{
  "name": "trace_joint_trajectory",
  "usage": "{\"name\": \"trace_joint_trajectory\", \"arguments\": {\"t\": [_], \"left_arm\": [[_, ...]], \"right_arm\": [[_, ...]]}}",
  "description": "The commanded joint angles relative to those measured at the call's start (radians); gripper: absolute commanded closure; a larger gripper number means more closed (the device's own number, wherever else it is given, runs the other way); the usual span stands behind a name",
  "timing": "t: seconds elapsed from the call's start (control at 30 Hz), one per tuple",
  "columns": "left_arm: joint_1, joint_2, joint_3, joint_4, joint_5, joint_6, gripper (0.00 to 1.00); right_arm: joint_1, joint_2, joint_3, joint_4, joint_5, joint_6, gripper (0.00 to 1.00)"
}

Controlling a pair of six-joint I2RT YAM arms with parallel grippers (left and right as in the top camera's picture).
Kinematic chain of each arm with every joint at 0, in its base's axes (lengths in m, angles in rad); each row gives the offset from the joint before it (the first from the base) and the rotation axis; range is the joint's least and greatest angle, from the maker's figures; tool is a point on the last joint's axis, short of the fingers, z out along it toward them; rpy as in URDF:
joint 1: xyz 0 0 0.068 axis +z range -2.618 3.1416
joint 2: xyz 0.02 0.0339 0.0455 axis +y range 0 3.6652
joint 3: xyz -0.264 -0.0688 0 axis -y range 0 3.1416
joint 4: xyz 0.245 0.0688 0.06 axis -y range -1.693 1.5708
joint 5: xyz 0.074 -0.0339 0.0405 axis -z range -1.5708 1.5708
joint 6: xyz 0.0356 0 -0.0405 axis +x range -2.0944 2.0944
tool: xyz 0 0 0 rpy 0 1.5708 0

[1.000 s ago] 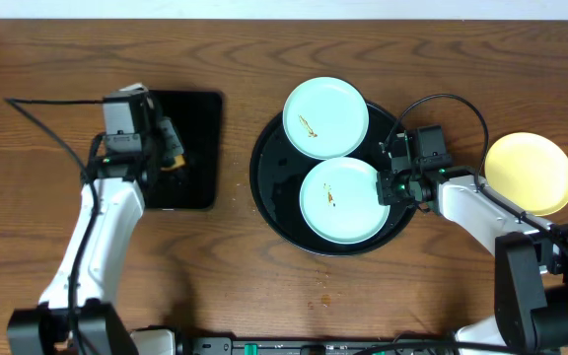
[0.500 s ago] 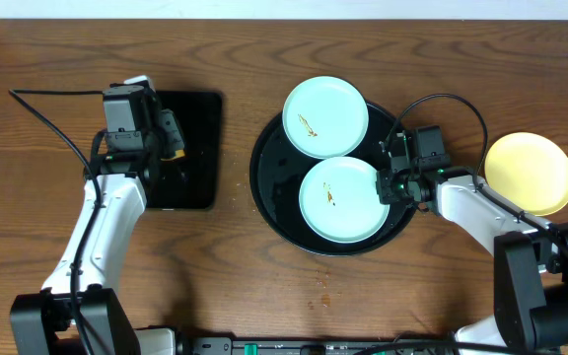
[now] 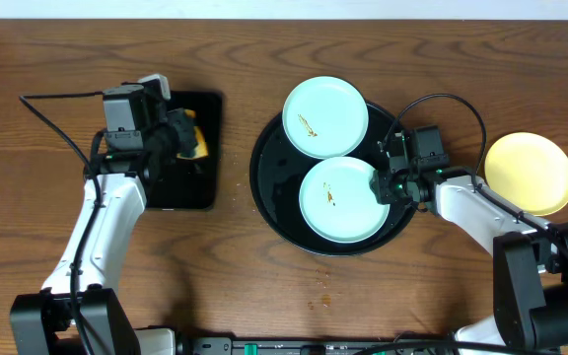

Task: Clean dirty plates on tray and stack at the side
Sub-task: 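Lift the sponge from the black tray with the left gripper, then scrub the pale green plate with the sponge in the left gripper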

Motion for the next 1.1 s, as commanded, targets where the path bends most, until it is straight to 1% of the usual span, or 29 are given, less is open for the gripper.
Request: {"name": "trace_joint_trajectory", "arguments": {"t": [0.0, 0.1, 0.17, 0.23, 0.37, 0.5, 0.7, 0.9, 0.93, 0.97, 1.03, 1.07], "left_arm": [[-0.049, -0.003, 0.047, -0.027, 0.203, -0.103, 0.93], [-0.135, -0.003, 0.047, -0.104, 0.164, -0.103, 0.93], [-0.231, 0.005, 0.047, -0.151, 0.068, -0.104, 0.92], [-0.320, 0.020, 0.046, -0.158, -0.023, -0.104, 0.93], [-0.488, 0.077, 0.046, -0.098, -0.147, -0.104, 0.93], [-0.611, 0.170, 0.046, 0.024, -0.232, -0.104, 0.92], [-0.681, 0.295, 0.046, 0.145, -0.233, -0.105, 0.93], [-0.708, 0.368, 0.046, 0.180, -0.234, -0.104, 0.92], [-0.708, 0.372, 0.046, 0.179, -0.234, -0.104, 0.88], [-0.708, 0.374, 0.046, 0.175, -0.234, -0.104, 0.76], [-0.707, 0.375, 0.046, 0.171, -0.234, -0.104, 0.57], [-0.707, 0.375, 0.046, 0.168, -0.233, -0.104, 0.54]], "right_arm": [[0.000, 0.017, -0.008, -0.002, 0.025, 0.000, 0.58], [0.000, 0.017, -0.008, -0.002, 0.025, 0.000, 0.57], [0.000, 0.017, -0.008, -0.002, 0.025, 0.000, 0.58], [0.000, 0.017, -0.008, -0.002, 0.025, 0.001, 0.57], [0.000, 0.017, -0.008, -0.002, 0.024, 0.003, 0.57], [0.000, 0.017, -0.008, -0.003, 0.025, 0.003, 0.58], [0.001, 0.017, -0.008, -0.003, 0.025, 0.003, 0.58], [0.001, 0.017, -0.008, -0.003, 0.025, 0.003, 0.58], [0.001, 0.017, -0.008, -0.003, 0.025, 0.003, 0.58], [0.001, 0.017, -0.008, -0.003, 0.025, 0.003, 0.58], [0.002, 0.017, -0.008, -0.004, 0.025, 0.003, 0.58], [0.002, 0.017, -0.008, -0.005, 0.025, 0.003, 0.58]]}}
